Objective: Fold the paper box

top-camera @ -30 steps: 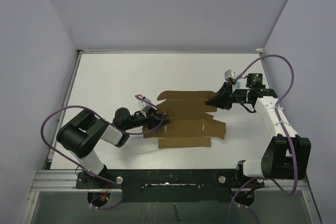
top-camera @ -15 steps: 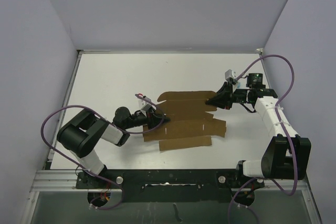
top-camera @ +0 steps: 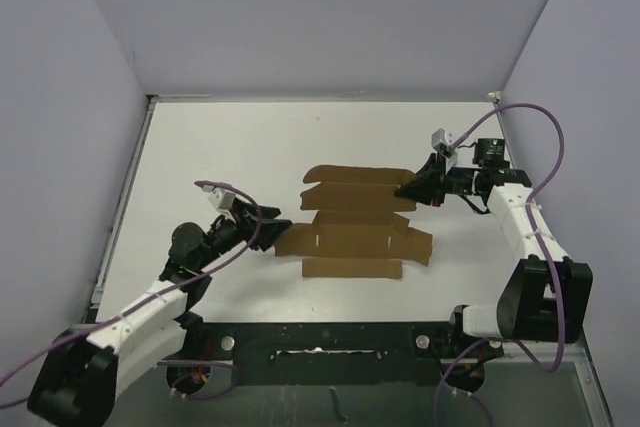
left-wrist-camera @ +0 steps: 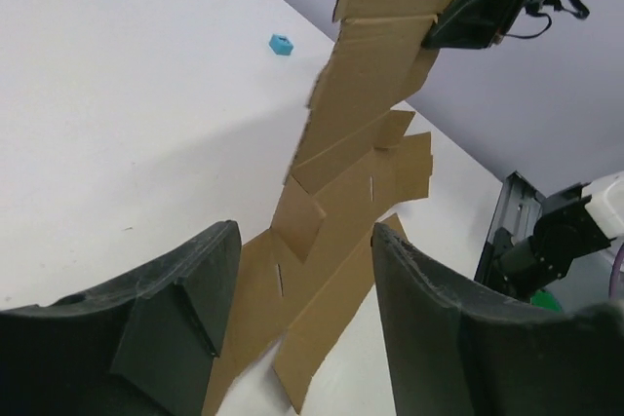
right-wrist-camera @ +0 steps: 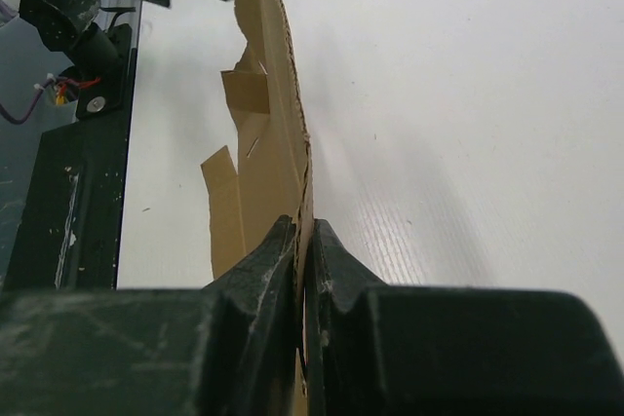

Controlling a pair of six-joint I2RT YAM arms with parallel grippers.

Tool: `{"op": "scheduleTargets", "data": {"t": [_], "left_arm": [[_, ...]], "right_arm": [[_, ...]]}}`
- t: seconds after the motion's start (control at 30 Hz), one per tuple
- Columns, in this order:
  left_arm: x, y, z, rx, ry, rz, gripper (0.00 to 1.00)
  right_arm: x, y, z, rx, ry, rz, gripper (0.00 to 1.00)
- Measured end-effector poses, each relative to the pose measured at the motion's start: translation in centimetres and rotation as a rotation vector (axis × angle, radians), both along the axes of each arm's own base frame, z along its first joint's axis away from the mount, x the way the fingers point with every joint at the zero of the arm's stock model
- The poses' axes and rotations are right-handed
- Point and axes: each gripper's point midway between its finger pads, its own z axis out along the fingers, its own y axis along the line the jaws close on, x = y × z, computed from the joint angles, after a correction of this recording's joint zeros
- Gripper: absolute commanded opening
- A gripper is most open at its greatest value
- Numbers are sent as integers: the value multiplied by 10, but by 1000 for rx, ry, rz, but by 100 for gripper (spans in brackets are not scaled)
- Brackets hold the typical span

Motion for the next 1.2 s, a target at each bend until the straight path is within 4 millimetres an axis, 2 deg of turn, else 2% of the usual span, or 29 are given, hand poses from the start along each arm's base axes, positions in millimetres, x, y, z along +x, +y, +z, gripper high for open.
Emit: {"op": "scheduleTargets", "data": {"t": [0.13, 0.2, 0.3, 0.4, 0.53, 0.63, 0.83, 0.9, 1.0, 1.2], "left_arm": [[-15, 23, 29, -30, -1, 98, 61], [-24, 32, 35, -51, 15, 133, 61], [-34, 41, 32, -69, 72, 160, 57], [-41, 43, 11, -44, 193, 168, 49], [-49, 44, -24, 18, 375, 168, 46], [-56, 42, -43, 49, 476, 152, 45], [-65, 38, -62, 43, 578, 121, 43], [-69, 38, -77, 48, 608, 117, 41], [-73, 38, -87, 60, 632, 115, 39], [-74, 35, -90, 65, 618, 110, 37]], "right_arm": [[3, -1, 0, -6, 9, -12, 0], [5, -3, 0, -9, 12, -22, 0], [7, -6, 1, -8, 12, -35, 0], [9, -8, 3, -8, 4, -47, 0], [9, -9, 4, -7, 7, -51, 0], [10, -10, 4, -6, 7, -55, 0], [12, -12, 5, -6, 3, -62, 0], [13, -14, 5, -6, 0, -69, 0], [13, -14, 5, -6, -1, -69, 0], [14, -16, 5, -5, -2, -74, 0]]}}
